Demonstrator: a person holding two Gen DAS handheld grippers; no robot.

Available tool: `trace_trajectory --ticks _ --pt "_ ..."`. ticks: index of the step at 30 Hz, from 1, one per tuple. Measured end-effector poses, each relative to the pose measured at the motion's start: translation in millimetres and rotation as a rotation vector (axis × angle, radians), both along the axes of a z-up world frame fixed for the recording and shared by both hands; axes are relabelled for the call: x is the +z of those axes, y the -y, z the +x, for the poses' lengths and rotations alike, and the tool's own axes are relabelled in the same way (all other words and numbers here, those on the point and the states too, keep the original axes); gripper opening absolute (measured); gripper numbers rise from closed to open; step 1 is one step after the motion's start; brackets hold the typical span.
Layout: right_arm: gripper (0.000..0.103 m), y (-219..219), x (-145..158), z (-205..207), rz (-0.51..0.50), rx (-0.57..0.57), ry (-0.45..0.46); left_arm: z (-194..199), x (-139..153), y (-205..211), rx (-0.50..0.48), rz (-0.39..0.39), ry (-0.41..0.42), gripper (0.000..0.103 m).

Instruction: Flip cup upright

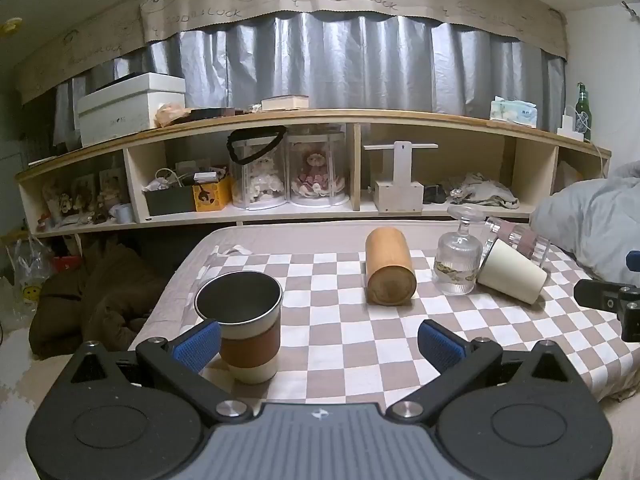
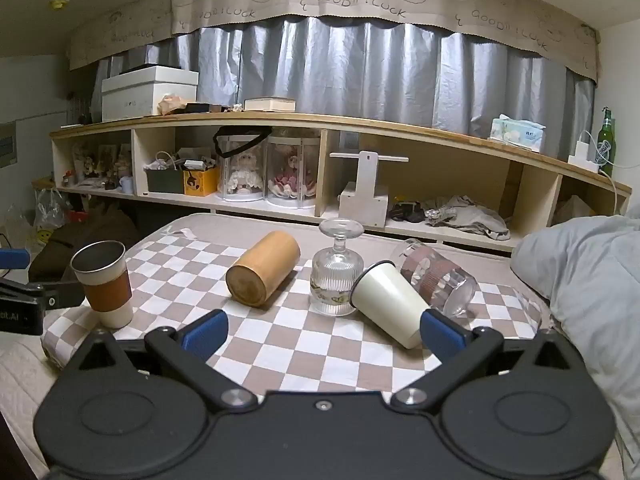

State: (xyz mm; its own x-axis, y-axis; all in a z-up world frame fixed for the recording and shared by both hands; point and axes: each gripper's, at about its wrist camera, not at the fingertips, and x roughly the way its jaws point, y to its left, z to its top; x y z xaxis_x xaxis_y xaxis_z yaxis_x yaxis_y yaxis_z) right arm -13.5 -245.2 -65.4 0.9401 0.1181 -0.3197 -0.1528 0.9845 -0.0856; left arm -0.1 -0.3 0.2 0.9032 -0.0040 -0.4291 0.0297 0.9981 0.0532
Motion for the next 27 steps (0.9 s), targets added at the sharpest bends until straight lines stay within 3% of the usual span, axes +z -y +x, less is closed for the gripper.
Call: trace_trajectory --ticks 27 --pt "0.103 0.0 0.0 -0.1 0.001 0.0 0.001 0.1 0.1 -0.8 -0.001 -0.011 -0.001 0.103"
